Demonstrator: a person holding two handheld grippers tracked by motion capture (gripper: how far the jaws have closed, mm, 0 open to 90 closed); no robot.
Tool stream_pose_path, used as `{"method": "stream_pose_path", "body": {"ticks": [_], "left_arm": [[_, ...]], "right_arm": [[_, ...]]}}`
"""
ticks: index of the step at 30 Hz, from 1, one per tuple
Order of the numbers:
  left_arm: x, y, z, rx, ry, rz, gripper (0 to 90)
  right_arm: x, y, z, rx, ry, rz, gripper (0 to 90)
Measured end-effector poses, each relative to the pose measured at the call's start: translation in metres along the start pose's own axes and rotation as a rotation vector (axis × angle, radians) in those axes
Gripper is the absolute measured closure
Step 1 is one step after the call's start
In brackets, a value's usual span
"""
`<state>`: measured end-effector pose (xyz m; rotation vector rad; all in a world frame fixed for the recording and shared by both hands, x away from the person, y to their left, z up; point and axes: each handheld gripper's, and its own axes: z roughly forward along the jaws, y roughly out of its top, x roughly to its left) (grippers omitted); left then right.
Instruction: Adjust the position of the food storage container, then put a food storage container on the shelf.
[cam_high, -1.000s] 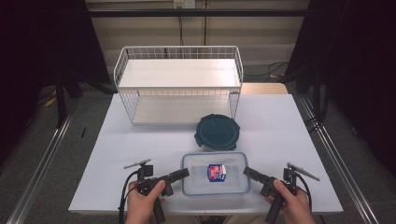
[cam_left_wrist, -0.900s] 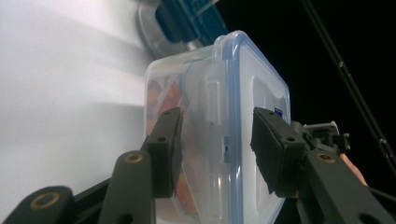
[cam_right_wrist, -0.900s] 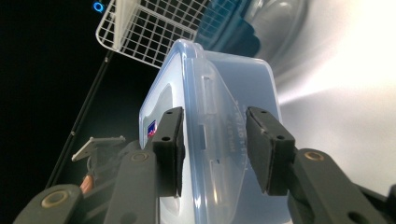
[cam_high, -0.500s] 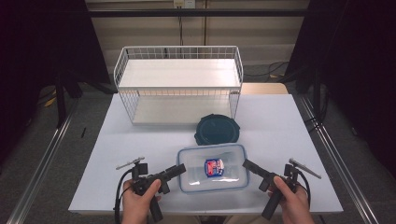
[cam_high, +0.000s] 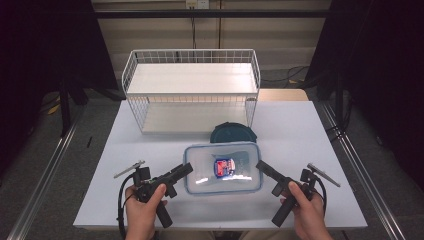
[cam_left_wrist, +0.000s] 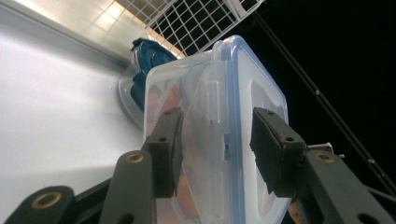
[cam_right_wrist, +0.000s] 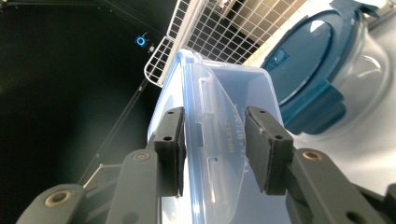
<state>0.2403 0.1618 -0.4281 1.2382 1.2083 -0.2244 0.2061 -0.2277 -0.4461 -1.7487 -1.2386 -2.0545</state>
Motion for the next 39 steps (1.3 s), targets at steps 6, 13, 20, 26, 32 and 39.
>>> {"method": "stream_pose_path", "body": {"ticks": [6, 13, 20, 26, 32, 39], "left_arm": [[-0.004, 0.008, -0.001, -0.015, -0.008, 0.014, 54.8], [-0.009, 0.023, 0.001, -0.051, -0.005, 0.025, 54.8], [-0.010, 0.032, 0.003, -0.064, -0.019, 0.030, 55.2], [-0.009, 0.042, 0.001, -0.077, -0.018, 0.034, 55.3], [-0.013, 0.058, -0.001, -0.110, -0.037, 0.038, 56.5], [-0.014, 0.075, -0.001, -0.172, -0.059, 0.011, 57.3]], "right_arm": [[0.006, 0.003, 0.007, -0.049, 0.024, -0.014, 59.9], [0.012, 0.010, 0.018, -0.079, 0.039, -0.020, 59.9], [0.016, 0.017, 0.028, -0.114, 0.060, -0.022, 59.9], [0.019, 0.021, 0.037, -0.128, 0.069, -0.023, 60.0], [0.026, 0.027, 0.050, -0.149, 0.089, -0.004, 60.0], [0.037, 0.038, 0.069, -0.168, 0.109, -0.013, 60.0]]}}
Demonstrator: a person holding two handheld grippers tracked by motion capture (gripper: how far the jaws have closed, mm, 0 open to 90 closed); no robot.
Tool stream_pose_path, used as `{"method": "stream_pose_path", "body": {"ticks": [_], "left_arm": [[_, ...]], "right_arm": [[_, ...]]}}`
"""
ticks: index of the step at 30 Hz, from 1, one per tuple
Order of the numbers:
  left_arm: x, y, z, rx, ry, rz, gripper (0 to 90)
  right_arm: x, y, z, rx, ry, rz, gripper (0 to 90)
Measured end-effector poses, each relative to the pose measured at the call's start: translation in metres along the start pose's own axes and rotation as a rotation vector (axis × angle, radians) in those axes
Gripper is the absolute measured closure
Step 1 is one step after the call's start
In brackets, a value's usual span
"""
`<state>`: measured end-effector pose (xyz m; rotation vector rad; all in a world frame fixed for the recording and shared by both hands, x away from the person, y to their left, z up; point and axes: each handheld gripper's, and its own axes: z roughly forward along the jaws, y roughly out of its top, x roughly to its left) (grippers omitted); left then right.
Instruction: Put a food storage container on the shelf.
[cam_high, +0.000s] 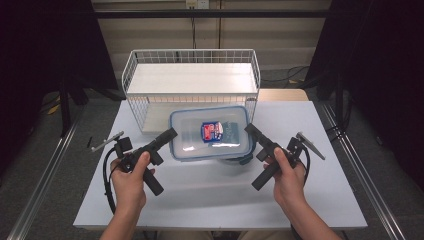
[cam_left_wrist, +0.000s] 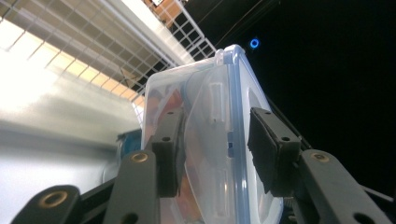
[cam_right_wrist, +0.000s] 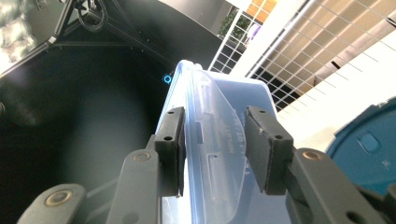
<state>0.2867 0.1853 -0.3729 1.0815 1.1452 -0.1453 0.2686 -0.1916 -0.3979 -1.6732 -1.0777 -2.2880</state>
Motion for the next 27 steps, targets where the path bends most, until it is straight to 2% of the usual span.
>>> {"method": "stream_pose_path", "body": {"ticks": [2, 3, 4, 6, 7, 13, 21, 27], "left_arm": [[0.001, 0.004, 0.000, 0.000, -0.002, 0.009, 57.4], [0.000, 0.006, 0.002, -0.013, -0.001, 0.000, 57.3], [0.000, 0.007, 0.002, -0.009, 0.001, 0.016, 57.3], [0.000, 0.009, 0.003, -0.013, 0.006, 0.013, 57.3], [0.000, 0.011, 0.006, -0.028, -0.001, -0.002, 57.3], [0.000, 0.019, 0.007, -0.035, -0.005, 0.009, 57.3], [-0.004, 0.036, 0.010, -0.061, -0.013, 0.026, 57.2], [-0.004, 0.049, 0.017, -0.079, -0.019, 0.011, 57.2]], "right_arm": [[0.002, 0.001, 0.004, -0.006, 0.004, 0.003, 60.0], [0.003, 0.002, 0.006, -0.007, 0.002, -0.001, 60.1], [0.003, 0.003, 0.009, -0.010, 0.005, -0.003, 60.0], [0.004, 0.005, 0.013, -0.014, 0.001, -0.004, 59.9], [0.006, 0.007, 0.016, -0.017, 0.003, -0.005, 59.9], [0.009, 0.012, 0.026, -0.030, 0.003, -0.017, 60.0], [0.022, 0.022, 0.046, -0.052, 0.027, -0.030, 60.0], [0.024, 0.026, 0.057, -0.065, 0.026, -0.023, 60.1]]}}
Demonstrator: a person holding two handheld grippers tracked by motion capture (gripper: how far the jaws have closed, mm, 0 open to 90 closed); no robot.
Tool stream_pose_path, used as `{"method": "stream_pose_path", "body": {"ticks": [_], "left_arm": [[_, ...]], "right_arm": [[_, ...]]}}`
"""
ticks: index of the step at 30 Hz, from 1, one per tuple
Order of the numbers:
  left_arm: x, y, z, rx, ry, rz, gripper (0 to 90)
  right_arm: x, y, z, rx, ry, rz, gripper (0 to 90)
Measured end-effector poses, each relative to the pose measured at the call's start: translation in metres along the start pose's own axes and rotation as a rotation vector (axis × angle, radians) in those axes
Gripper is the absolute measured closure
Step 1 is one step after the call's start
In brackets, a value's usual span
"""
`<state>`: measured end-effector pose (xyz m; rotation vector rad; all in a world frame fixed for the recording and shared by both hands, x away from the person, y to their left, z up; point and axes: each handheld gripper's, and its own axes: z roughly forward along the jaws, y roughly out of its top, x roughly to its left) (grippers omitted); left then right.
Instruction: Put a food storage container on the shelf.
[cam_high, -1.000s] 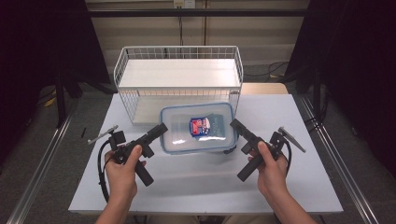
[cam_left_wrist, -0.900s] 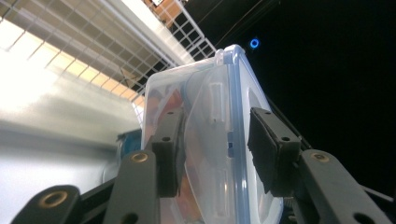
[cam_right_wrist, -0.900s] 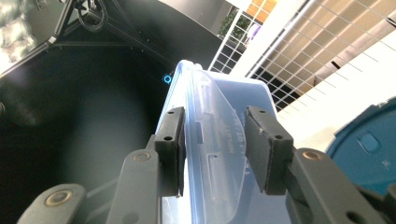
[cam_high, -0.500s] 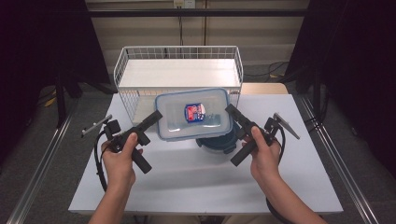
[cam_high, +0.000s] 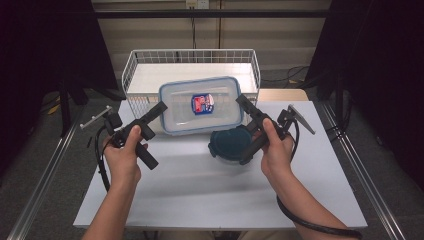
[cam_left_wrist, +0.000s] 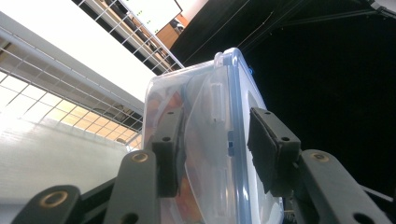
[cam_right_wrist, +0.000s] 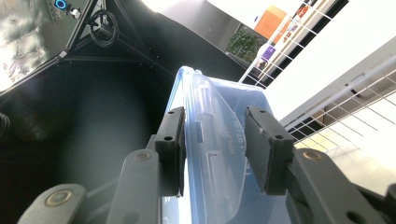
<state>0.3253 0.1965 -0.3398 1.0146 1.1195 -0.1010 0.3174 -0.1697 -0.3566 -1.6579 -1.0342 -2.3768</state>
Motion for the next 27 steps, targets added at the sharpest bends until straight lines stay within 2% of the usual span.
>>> {"method": "stream_pose_path", "body": {"ticks": [7, 8, 9, 13, 15, 17, 20, 26, 27], "left_arm": [[0.002, 0.008, 0.006, 0.000, 0.004, -0.008, 57.2], [0.002, 0.009, 0.008, -0.010, 0.003, -0.007, 57.2], [0.003, 0.011, 0.009, -0.017, 0.002, -0.022, 57.2], [0.003, 0.015, 0.011, -0.022, 0.007, -0.019, 57.2], [0.004, 0.020, 0.014, -0.029, 0.005, -0.020, 57.2], [0.005, 0.023, 0.017, -0.047, 0.002, -0.039, 57.5], [0.007, 0.030, 0.020, -0.038, 0.008, -0.023, 57.5], [0.011, 0.040, 0.030, -0.059, 0.013, -0.045, 57.6], [0.013, 0.042, 0.030, -0.055, 0.017, -0.036, 57.6]], "right_arm": [[0.001, 0.004, 0.009, -0.019, -0.004, -0.007, 60.1], [0.002, 0.005, 0.012, -0.023, -0.005, -0.005, 60.1], [0.002, 0.006, 0.014, -0.028, -0.002, -0.008, 60.2], [0.003, 0.007, 0.019, -0.029, -0.002, -0.011, 60.2], [0.003, 0.008, 0.023, -0.030, 0.000, -0.004, 60.2], [0.003, 0.009, 0.027, -0.032, 0.004, 0.001, 60.2], [0.003, 0.010, 0.031, -0.032, -0.001, 0.004, 60.2], [0.001, 0.011, 0.044, -0.048, -0.012, 0.020, 60.3], [0.001, 0.011, 0.044, -0.048, -0.012, 0.020, 60.3]]}}
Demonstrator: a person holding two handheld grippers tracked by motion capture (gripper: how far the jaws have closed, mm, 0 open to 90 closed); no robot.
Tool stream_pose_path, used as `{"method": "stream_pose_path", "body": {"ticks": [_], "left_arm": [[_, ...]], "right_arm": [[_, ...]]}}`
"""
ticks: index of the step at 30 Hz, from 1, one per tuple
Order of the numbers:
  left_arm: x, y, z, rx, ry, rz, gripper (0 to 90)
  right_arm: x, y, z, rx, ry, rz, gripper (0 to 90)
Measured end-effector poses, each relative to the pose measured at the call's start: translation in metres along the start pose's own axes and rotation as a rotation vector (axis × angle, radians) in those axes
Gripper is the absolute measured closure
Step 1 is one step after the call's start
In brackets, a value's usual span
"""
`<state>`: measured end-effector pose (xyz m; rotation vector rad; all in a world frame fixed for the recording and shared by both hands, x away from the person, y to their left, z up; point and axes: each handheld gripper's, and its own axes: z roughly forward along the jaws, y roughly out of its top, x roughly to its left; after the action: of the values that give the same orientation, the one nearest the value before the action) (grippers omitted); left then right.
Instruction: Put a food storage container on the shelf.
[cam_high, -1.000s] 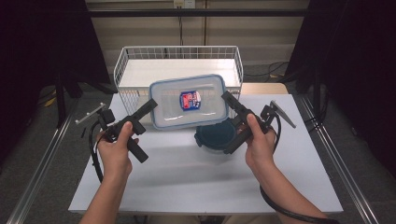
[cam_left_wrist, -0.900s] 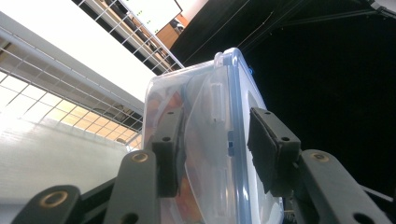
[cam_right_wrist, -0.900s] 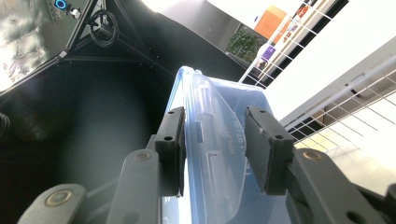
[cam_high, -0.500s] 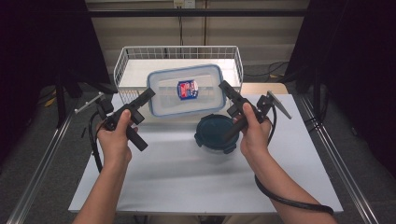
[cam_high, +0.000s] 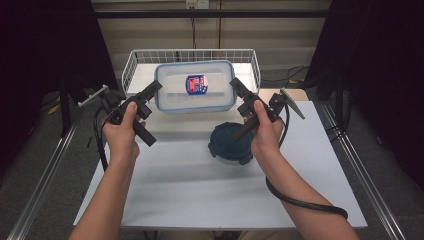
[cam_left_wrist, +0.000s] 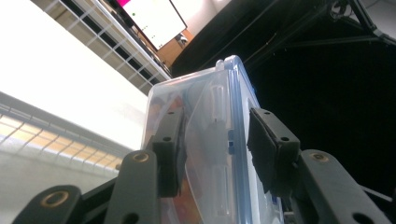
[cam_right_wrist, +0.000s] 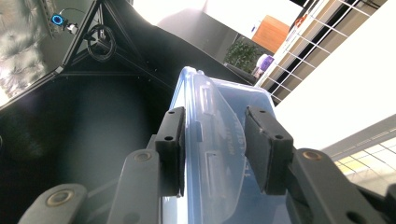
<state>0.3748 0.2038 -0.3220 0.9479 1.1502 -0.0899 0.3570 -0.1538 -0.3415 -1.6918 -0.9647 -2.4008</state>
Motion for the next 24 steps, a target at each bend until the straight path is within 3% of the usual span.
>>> {"method": "stream_pose_path", "body": {"ticks": [2, 12, 15, 16, 20, 24], "left_arm": [[0.002, 0.004, 0.006, -0.022, 0.002, -0.010, 57.5], [0.007, 0.013, 0.018, -0.033, 0.018, -0.013, 57.6], [0.007, 0.016, 0.023, -0.050, 0.017, -0.041, 57.6], [0.008, 0.016, 0.023, -0.046, 0.015, -0.026, 57.5], [0.005, 0.020, 0.027, -0.050, 0.012, -0.040, 57.5], [0.006, 0.023, 0.030, -0.062, 0.013, -0.025, 57.5]], "right_arm": [[0.000, 0.001, 0.005, 0.003, -0.009, 0.007, 60.3], [-0.002, 0.007, 0.018, 0.018, -0.020, 0.023, 60.4], [-0.001, 0.009, 0.021, 0.013, -0.023, 0.016, 60.5], [-0.001, 0.010, 0.022, 0.007, -0.022, 0.016, 60.4], [0.000, 0.013, 0.027, 0.002, -0.017, 0.011, 60.4], [0.001, 0.014, 0.032, -0.009, -0.019, 0.014, 60.5]]}}
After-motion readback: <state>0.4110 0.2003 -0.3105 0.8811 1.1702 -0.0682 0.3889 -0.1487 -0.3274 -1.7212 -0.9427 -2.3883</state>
